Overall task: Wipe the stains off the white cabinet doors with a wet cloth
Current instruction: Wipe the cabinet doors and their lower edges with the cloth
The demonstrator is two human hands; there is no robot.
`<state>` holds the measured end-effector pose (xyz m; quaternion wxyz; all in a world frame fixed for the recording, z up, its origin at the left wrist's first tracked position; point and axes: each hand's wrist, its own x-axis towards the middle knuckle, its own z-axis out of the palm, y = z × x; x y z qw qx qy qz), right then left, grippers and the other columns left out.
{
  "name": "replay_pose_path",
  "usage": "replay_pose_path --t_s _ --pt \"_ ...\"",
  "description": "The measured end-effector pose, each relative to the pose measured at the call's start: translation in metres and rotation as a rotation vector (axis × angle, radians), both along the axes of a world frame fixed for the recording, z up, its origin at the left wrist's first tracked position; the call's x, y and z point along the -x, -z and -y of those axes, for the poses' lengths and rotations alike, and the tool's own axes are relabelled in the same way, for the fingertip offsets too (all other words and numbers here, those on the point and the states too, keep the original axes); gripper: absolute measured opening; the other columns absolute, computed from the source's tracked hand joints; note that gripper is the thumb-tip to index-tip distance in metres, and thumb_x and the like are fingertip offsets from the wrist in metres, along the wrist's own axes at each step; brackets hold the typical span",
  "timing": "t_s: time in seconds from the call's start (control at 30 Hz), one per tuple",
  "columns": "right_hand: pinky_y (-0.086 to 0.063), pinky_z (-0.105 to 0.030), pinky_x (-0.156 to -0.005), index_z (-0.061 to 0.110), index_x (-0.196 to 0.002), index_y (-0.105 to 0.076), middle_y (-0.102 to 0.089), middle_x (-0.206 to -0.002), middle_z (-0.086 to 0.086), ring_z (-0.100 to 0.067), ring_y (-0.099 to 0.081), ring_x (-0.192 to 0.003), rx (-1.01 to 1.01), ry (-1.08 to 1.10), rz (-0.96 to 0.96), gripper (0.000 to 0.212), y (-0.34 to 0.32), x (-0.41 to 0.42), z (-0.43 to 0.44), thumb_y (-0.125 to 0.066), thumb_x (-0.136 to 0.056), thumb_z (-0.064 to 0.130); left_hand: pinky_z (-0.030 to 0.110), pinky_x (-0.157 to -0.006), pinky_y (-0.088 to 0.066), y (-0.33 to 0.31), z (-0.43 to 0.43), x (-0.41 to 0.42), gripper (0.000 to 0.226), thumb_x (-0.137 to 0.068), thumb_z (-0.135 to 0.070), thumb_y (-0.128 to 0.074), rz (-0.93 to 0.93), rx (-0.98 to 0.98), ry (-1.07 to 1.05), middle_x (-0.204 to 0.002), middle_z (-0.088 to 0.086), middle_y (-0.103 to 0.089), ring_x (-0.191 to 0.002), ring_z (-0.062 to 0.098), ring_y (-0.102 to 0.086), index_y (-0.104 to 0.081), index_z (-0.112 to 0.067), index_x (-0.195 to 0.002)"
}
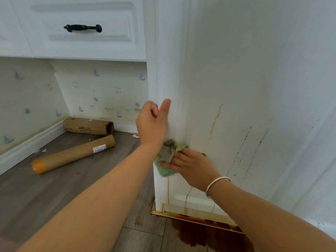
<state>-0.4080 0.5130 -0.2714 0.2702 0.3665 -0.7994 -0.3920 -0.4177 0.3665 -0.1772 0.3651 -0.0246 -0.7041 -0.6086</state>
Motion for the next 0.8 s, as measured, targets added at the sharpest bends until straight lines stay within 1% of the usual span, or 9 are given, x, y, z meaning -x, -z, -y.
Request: replay_pose_path --t_s 0.07,0.13,0.2,0.33,0.43,0.53,0.6,0.73,0.8 --pt "-0.018 -0.034 -0.110 0.037 -0.144 -0.042 -0.056 -0.133 0.016 -0.014 -0.046 -0.127 -0.106 0.021 0.030 0.072 0.006 0.000 -0.004 -0.064 -0.075 0.034 0.029 -0.057 -0.031 0.004 0.002 -0.001 0.041 -0.090 -0.037 -0.062 0.024 0.004 0.011 -0.057 -0.005 -0.033 -0.053 0.012 -0.031 -0.037 -0.014 -0.066" --pt "-0.008 -0.035 -0.112 0.041 -0.148 -0.030 -0.049 -0.140 0.019 -0.011 -0.043 -0.133 -0.173 0.020 0.030 0.072 0.008 0.000 -0.003 -0.059 -0.082 0.037 0.030 -0.058 -0.032 0.007 0.003 -0.002 0.042 -0.090 -0.038 -0.061 0.037 0.021 0.022 -0.057 -0.006 -0.033 -0.054 0.012 -0.031 -0.036 -0.017 -0.064" --pt "0.002 -0.038 -0.112 0.040 -0.151 -0.019 -0.042 -0.147 0.017 -0.013 -0.036 -0.139 -0.154 0.012 0.011 0.072 0.003 0.002 -0.001 -0.052 -0.088 0.033 0.030 -0.058 -0.031 0.013 0.004 -0.004 0.043 -0.090 -0.038 -0.061 0.043 0.020 0.022 -0.057 -0.005 -0.033 -0.055 0.012 -0.031 -0.035 -0.017 -0.064" --pt "-0.013 -0.039 -0.115 0.031 -0.143 -0.044 -0.053 -0.140 0.008 -0.019 -0.046 -0.133 0.094 0.021 0.012 0.064 -0.024 0.001 0.008 -0.062 -0.082 0.029 0.023 -0.056 -0.031 0.017 0.004 -0.005 0.042 -0.090 -0.041 -0.060 0.055 0.023 0.020 -0.058 -0.006 -0.034 -0.055 0.009 -0.032 -0.036 -0.019 -0.064" --pt "-0.023 -0.038 -0.110 0.024 -0.139 -0.050 -0.056 -0.137 0.002 -0.022 -0.049 -0.128 0.194 0.008 0.037 0.062 -0.016 -0.004 0.012 -0.066 -0.080 0.024 0.017 -0.055 -0.032 0.024 0.003 -0.008 0.036 -0.093 -0.040 -0.056 0.061 0.063 0.051 -0.061 -0.008 -0.034 -0.054 0.004 -0.033 -0.037 -0.019 -0.070" --pt "-0.025 -0.038 -0.107 0.024 -0.137 -0.053 -0.058 -0.135 0.003 -0.022 -0.051 -0.125 0.166 0.064 0.092 0.062 0.000 -0.006 0.015 -0.065 -0.077 0.022 0.016 -0.053 -0.034 0.045 0.007 -0.014 0.024 -0.094 -0.028 -0.054 0.097 0.151 0.062 -0.062 -0.007 -0.040 -0.053 0.004 -0.037 -0.042 -0.014 -0.079" --pt "-0.025 -0.036 -0.107 0.027 -0.137 -0.053 -0.059 -0.133 0.006 -0.019 -0.053 -0.123 0.105 0.091 0.111 0.062 0.015 -0.008 0.014 -0.060 -0.076 0.022 0.017 -0.053 -0.032 0.062 0.011 -0.017 0.024 -0.092 -0.024 -0.056 0.138 0.234 0.053 -0.060 -0.006 -0.039 -0.052 0.005 -0.037 -0.041 -0.013 -0.077" --pt "-0.024 -0.034 -0.108 0.034 -0.131 -0.058 -0.064 -0.122 0.015 -0.012 -0.058 -0.117 0.003 0.136 0.207 0.062 0.049 -0.017 0.006 -0.060 -0.070 0.024 0.017 -0.051 -0.032 0.078 0.015 -0.019 0.031 -0.091 -0.030 -0.058 0.185 0.289 0.064 -0.058 -0.005 -0.038 -0.050 0.005 -0.036 -0.040 -0.012 -0.074" --pt "-0.023 -0.034 -0.109 0.035 -0.131 -0.059 -0.064 -0.122 0.015 -0.012 -0.059 -0.118 -0.002 0.156 0.240 0.063 0.058 -0.020 0.002 -0.057 -0.068 0.026 0.017 -0.050 -0.033 0.078 0.019 -0.018 0.032 -0.092 -0.033 -0.058 0.189 0.317 0.106 -0.058 -0.005 -0.038 -0.049 0.005 -0.035 -0.039 -0.013 -0.075"
